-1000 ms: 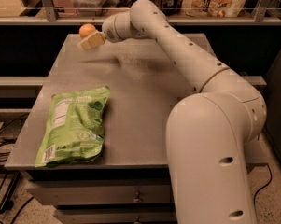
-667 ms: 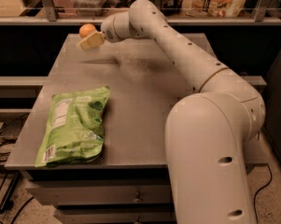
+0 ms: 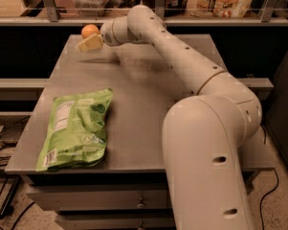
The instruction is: Move orange near green rice chip bag
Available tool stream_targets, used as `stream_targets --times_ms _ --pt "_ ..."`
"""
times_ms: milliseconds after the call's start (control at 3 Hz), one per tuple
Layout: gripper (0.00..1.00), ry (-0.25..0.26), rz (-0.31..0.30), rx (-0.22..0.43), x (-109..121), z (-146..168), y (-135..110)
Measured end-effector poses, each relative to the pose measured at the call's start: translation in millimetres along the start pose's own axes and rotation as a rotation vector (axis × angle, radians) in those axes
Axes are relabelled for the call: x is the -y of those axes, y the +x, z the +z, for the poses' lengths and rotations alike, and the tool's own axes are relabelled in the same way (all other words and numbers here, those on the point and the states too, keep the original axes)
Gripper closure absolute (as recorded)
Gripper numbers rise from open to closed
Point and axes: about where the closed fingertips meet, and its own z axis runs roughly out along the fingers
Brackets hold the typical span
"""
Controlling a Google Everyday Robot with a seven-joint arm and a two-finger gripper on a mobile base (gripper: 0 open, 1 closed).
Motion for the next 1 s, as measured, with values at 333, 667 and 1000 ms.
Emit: stream_targets --times_ms 333,667,1000 --pt "0.0 0.028 0.025 0.012 9.4 30.1 -2.4" --pt "0.0 0.028 0.031 0.009 11.9 39.8 -2.2" --pt "0.18 0.041 0.048 0.005 17.6 45.1 1.7"
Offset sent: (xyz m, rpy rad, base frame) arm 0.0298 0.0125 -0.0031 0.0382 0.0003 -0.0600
